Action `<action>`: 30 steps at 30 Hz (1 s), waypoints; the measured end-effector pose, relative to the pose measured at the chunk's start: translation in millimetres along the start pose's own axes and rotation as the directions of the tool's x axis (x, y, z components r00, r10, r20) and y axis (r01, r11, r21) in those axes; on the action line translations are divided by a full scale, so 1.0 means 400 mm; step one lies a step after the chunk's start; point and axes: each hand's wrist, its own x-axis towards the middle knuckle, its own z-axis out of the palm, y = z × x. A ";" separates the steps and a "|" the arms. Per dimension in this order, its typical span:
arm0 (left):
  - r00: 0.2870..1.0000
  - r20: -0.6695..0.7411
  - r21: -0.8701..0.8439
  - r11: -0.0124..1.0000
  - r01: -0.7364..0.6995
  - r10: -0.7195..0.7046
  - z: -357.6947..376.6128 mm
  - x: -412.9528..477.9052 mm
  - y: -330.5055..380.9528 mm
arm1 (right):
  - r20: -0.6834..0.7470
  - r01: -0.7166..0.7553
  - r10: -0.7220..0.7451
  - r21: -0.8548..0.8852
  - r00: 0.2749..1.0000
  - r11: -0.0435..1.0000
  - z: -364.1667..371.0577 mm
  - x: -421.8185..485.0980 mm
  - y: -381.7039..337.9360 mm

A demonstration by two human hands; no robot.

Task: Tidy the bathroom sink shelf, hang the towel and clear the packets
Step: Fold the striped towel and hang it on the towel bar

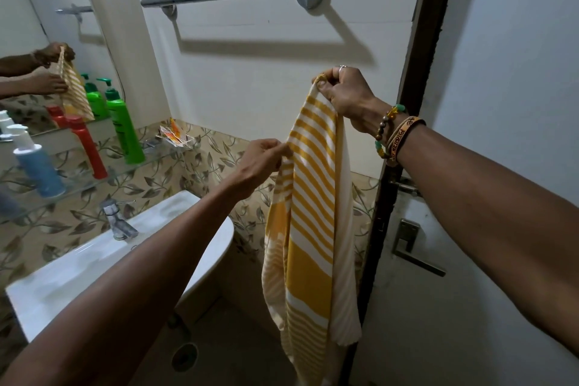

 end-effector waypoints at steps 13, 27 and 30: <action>0.986 0.161 0.193 0.981 0.021 -0.053 -0.029 -0.031 -0.065 | -0.095 -0.020 0.021 0.015 0.995 1.000 -0.010 0.014 0.031; 0.997 -0.017 0.019 0.997 0.072 -0.072 -0.086 -0.006 -0.038 | -0.232 -0.251 0.257 0.054 0.938 0.967 -0.006 -0.023 0.114; 0.997 -0.069 -0.021 0.999 0.026 -0.027 -0.046 0.008 0.004 | -0.196 -0.106 0.086 -0.097 0.977 0.990 0.016 -0.044 0.083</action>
